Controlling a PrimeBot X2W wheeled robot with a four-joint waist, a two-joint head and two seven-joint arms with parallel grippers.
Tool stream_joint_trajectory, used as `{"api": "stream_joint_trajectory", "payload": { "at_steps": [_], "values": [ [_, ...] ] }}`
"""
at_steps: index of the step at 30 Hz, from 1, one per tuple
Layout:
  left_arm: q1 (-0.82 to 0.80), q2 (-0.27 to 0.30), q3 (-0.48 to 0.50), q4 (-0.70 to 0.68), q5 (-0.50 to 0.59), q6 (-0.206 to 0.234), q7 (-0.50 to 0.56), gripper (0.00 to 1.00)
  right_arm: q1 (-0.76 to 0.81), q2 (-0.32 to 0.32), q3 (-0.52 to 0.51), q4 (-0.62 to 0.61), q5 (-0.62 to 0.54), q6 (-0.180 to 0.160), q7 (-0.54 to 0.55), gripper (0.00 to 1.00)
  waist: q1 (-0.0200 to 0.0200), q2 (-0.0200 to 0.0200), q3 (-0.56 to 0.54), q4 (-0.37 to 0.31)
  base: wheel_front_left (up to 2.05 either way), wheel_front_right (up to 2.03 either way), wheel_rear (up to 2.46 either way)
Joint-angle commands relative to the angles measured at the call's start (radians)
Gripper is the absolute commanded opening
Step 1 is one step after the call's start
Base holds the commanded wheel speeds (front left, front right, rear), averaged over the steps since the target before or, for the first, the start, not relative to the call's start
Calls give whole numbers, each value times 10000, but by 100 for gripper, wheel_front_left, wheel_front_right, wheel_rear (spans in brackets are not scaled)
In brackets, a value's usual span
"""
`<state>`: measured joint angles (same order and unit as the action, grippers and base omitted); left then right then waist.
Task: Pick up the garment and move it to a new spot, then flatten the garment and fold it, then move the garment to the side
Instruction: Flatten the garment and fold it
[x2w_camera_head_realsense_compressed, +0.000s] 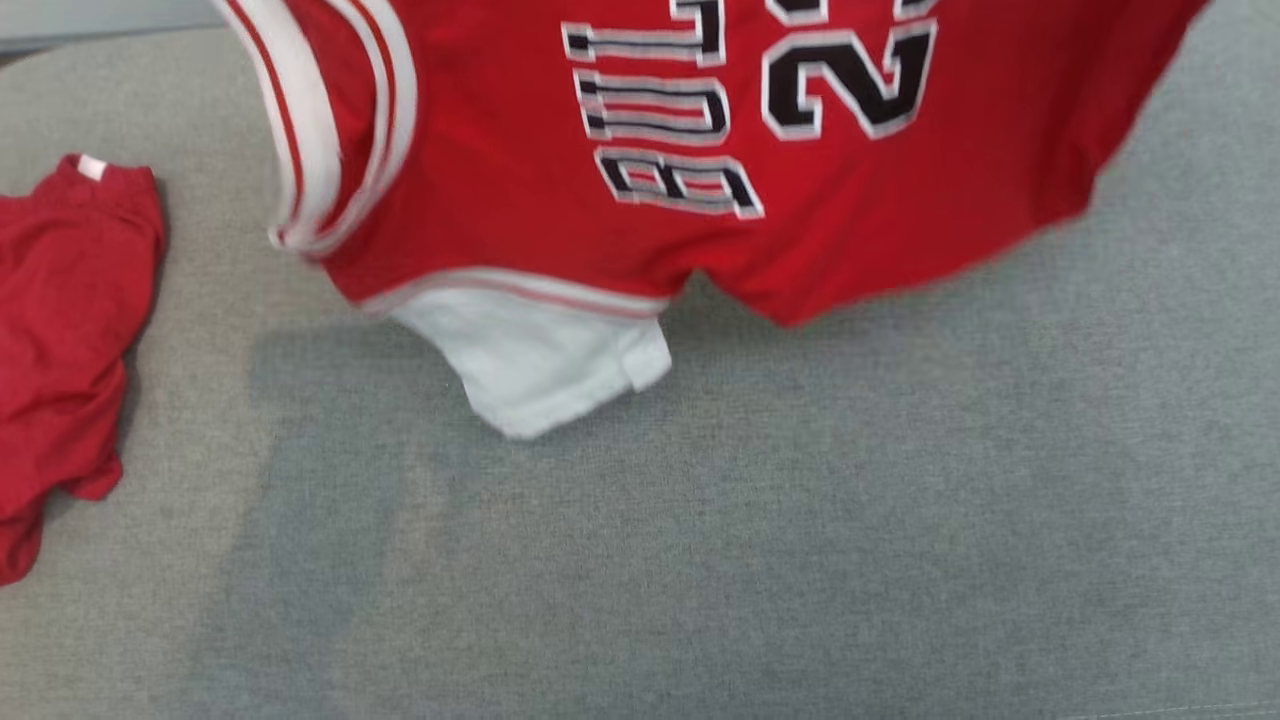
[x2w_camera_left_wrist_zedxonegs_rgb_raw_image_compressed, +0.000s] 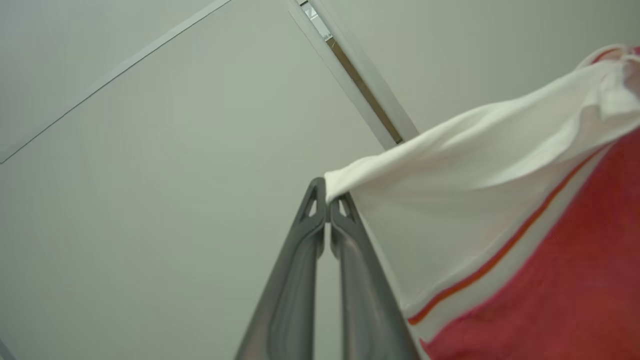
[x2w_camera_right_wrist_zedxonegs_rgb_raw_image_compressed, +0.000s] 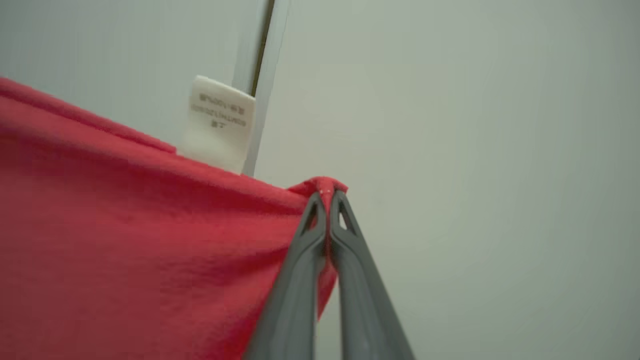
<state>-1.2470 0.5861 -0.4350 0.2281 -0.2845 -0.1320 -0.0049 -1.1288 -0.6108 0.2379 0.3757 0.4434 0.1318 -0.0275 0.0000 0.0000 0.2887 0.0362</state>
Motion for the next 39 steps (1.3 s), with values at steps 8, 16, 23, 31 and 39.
{"api": "stream_joint_trajectory", "payload": {
  "at_steps": [8, 16, 23, 31, 39],
  "values": [
    [-4193, -958, -288, 3337, 1102, 429, -2437, 0, -3881, 523, 426, 2441, -2036, -20, -1268, 0, 0, 0, 3645, 453, 0, 0, 0],
    [-3430, -1612, 7, 2862, 1183, 436, -2588, 0, -4503, 1019, 710, 4132, -3295, -19, -2309, 0, 0, 0, 4284, 897, 0, 0, 0],
    [-739, -1805, 469, 2025, 821, 238, -2593, 0, -3046, 1252, 782, 4154, -2989, -19, -2376, 0, 0, 0, 4028, 1018, 0, 0, 0],
    [3529, -1555, 931, 696, 282, 72, -2595, 0, 592, 1033, -623, 2204, -2037, -20, -2381, 0, 0, 0, 2268, 789, 0, 0, 0],
    [7417, -1313, 1223, -101, -115, 154, -2596, 0, 4553, 1610, -1931, 959, -1325, -28, -2376, 0, 0, 0, 372, 424, 0, 0, 0]
  ]
}}
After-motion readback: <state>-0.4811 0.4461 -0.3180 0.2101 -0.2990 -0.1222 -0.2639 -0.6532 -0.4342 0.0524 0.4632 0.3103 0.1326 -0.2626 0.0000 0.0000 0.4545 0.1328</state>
